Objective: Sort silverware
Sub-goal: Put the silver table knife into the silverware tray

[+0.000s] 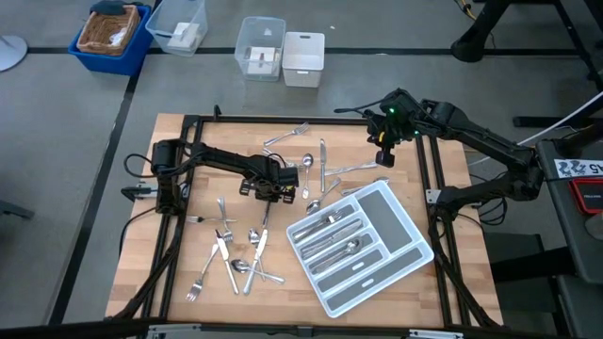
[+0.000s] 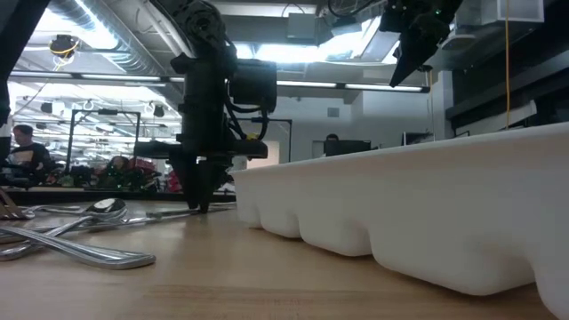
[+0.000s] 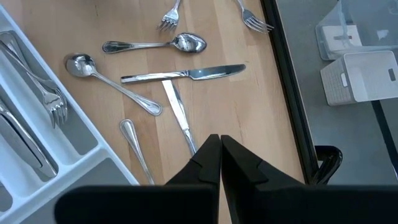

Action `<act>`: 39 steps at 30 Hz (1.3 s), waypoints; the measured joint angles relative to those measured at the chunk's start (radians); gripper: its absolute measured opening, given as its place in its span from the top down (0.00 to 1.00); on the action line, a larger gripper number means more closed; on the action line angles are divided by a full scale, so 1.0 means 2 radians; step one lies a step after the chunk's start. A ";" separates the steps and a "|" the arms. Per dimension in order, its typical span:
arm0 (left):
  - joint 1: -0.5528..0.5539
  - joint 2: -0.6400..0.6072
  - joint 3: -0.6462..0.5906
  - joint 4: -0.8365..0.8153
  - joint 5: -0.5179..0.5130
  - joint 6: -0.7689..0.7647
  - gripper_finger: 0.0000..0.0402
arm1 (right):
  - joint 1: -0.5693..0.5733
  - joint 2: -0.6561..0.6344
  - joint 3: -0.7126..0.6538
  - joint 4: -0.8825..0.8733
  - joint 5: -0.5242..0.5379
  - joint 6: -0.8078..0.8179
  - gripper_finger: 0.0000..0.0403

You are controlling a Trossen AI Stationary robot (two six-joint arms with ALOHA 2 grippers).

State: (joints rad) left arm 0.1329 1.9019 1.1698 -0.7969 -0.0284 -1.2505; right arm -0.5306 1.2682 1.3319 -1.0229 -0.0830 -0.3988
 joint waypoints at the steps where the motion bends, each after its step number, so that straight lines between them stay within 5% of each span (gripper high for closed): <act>1: 0.000 0.000 0.000 0.002 0.000 0.001 0.92 | 0.000 0.000 0.000 0.000 0.000 0.000 0.96; 33: 0.000 -0.023 0.000 0.096 0.003 0.065 0.90 | 0.000 0.000 0.000 -0.002 0.000 0.000 0.96; 39: 0.006 -0.023 0.000 0.109 0.037 0.093 0.90 | 0.000 0.000 0.000 -0.004 0.000 0.000 0.96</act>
State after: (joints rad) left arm 0.1459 1.8549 1.1698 -0.5785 0.0456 -1.0638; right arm -0.5305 1.2682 1.3319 -1.0306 -0.0830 -0.3988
